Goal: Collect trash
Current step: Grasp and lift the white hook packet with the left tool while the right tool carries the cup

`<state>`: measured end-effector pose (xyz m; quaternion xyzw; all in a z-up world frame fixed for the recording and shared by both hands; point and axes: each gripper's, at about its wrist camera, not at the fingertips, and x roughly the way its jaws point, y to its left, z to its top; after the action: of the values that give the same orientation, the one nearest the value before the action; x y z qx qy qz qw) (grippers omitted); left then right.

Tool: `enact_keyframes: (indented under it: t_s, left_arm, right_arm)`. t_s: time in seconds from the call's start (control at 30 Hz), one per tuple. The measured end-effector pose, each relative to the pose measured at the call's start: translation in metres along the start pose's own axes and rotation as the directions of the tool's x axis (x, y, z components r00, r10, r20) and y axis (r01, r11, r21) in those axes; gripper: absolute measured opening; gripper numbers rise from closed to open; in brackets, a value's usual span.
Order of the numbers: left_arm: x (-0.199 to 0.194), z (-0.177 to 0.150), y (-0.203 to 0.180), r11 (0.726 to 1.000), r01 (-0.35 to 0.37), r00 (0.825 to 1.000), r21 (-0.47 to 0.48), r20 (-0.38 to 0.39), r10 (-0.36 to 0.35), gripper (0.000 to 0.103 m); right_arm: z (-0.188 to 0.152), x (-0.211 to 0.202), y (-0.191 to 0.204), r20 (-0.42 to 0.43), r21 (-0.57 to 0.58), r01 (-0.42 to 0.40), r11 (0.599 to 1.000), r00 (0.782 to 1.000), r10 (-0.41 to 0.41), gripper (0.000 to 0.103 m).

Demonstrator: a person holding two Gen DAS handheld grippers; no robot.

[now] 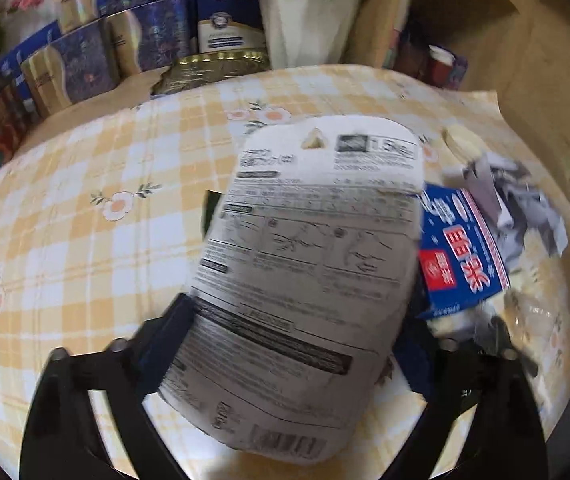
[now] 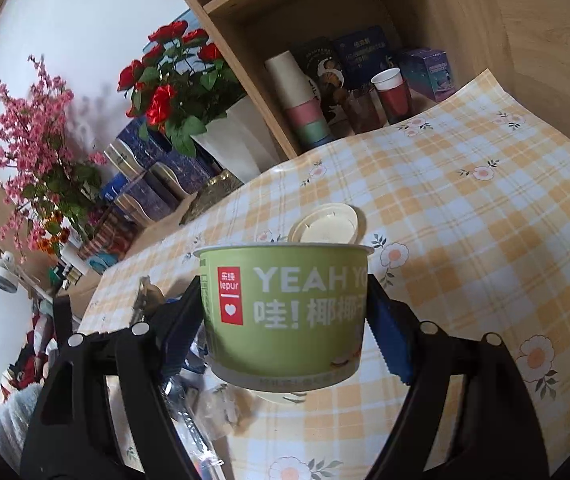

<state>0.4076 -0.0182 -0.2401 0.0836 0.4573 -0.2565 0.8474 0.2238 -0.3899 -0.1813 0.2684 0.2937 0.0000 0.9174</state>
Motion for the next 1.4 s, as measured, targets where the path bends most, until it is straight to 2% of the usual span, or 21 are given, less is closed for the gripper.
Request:
enact_keyframes:
  t_s: [0.07, 0.1, 0.17, 0.23, 0.27, 0.47, 0.63, 0.77, 0.9, 1.0, 1.1, 1.23, 1.4]
  left_arm:
    - [-0.01, 0.003, 0.007, 0.998, 0.053, 0.998, -0.034, 0.044, -0.052, 0.06]
    - [-0.016, 0.003, 0.006, 0.998, 0.061, 0.996, -0.033, 0.066, -0.059, 0.054]
    - [-0.036, 0.007, 0.003, 0.999, 0.042, 0.991, -0.018, 0.131, -0.039, 0.029]
    - [-0.055, 0.007, -0.004, 1.0, -0.028, 0.981, 0.01, 0.194, 0.025, 0.019]
    - [-0.059, 0.007, -0.006, 0.999, -0.035, 0.977, 0.015, 0.21, 0.031, 0.017]
    - [-0.097, -0.002, -0.014, 0.997, -0.074, 0.955, 0.003, 0.287, 0.07, 0.016]
    - [-0.141, -0.01, -0.019, 1.0, 0.005, 0.94, -0.027, 0.342, 0.004, 0.016]
    - [-0.177, -0.023, -0.038, 0.999, 0.05, 0.93, -0.014, 0.364, -0.041, 0.015]
    - [-0.215, -0.043, -0.064, 0.999, 0.02, 0.919, 0.045, 0.392, -0.036, 0.015]
    - [-0.246, -0.058, -0.075, 0.998, 0.038, 0.909, 0.045, 0.414, -0.053, 0.015]
    - [-0.276, -0.081, -0.086, 0.998, 0.052, 0.897, 0.023, 0.438, -0.056, 0.015]
    - [-0.301, -0.118, -0.097, 0.992, 0.113, 0.882, -0.048, 0.465, -0.078, 0.015]
    - [-0.308, -0.175, -0.123, 0.979, 0.169, 0.88, -0.113, 0.464, -0.098, 0.015]
  right_arm:
    - [-0.002, 0.001, 0.0, -0.008, 0.001, 0.001, 1.0, 1.0, -0.001, 0.077]
    - [-0.002, 0.001, 0.0, -0.009, 0.0, 0.001, 1.0, 1.0, -0.001, 0.077]
    - [-0.002, 0.0, 0.003, -0.006, -0.01, 0.001, 1.0, 1.0, -0.001, 0.077]
    - [-0.003, 0.0, 0.008, 0.0, -0.024, 0.0, 1.0, 1.0, 0.0, 0.077]
    - [-0.003, 0.0, 0.01, 0.0, -0.028, -0.003, 1.0, 1.0, 0.003, 0.077]
    - [-0.01, 0.002, 0.021, -0.019, -0.021, -0.011, 1.0, 1.0, 0.011, 0.077]
    - [-0.015, -0.011, 0.033, -0.01, -0.031, -0.026, 0.999, 1.0, 0.026, 0.077]
    - [-0.024, -0.031, 0.045, 0.002, -0.044, -0.044, 0.998, 0.999, 0.045, 0.077]
    - [-0.038, -0.057, 0.059, 0.014, -0.073, -0.041, 0.996, 0.999, 0.043, 0.077]
    - [-0.057, -0.078, 0.07, 0.0, -0.108, -0.038, 0.993, 0.999, 0.038, 0.077]
    - [-0.075, -0.102, 0.077, -0.007, -0.136, -0.04, 0.99, 0.999, 0.039, 0.077]
    - [-0.108, -0.134, 0.081, -0.019, -0.168, -0.026, 0.985, 1.0, 0.023, 0.077]
    - [-0.157, -0.162, 0.081, -0.053, -0.204, 0.018, 0.979, 0.998, -0.029, 0.077]
